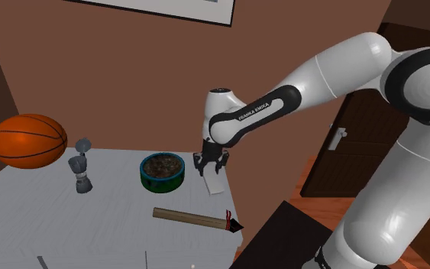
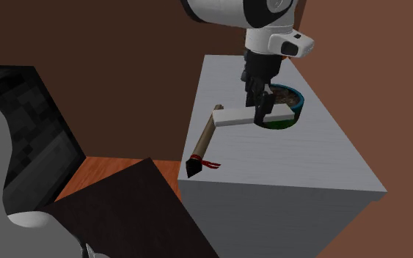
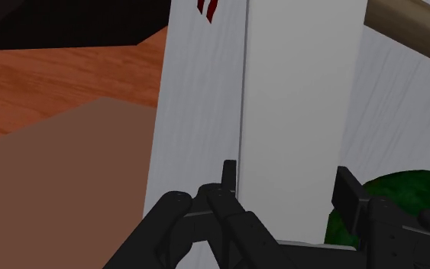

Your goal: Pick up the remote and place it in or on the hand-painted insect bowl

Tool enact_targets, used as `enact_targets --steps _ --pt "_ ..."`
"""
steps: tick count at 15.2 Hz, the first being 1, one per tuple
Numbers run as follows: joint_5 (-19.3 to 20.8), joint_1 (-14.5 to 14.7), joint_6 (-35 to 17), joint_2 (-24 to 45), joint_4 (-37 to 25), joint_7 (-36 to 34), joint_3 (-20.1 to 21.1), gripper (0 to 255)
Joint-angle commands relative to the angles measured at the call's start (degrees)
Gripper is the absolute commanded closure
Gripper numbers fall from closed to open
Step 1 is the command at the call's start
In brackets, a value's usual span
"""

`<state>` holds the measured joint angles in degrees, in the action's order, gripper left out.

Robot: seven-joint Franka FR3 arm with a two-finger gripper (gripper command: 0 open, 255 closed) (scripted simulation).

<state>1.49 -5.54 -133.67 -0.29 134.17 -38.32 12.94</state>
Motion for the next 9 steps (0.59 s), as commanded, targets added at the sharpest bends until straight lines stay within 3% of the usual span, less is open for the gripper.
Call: enact_targets --steps 1,8,9 --pt "-0.4 0.0 1.7 -1.1 -0.6 0.3 0.0 255" --pt "-1.3 0.0 6.8 -4.1 -2.8 1.1 -0.1 255" --pt "-0.7 0.1 7.3 -2.0 -5.3 0.3 0.1 255"
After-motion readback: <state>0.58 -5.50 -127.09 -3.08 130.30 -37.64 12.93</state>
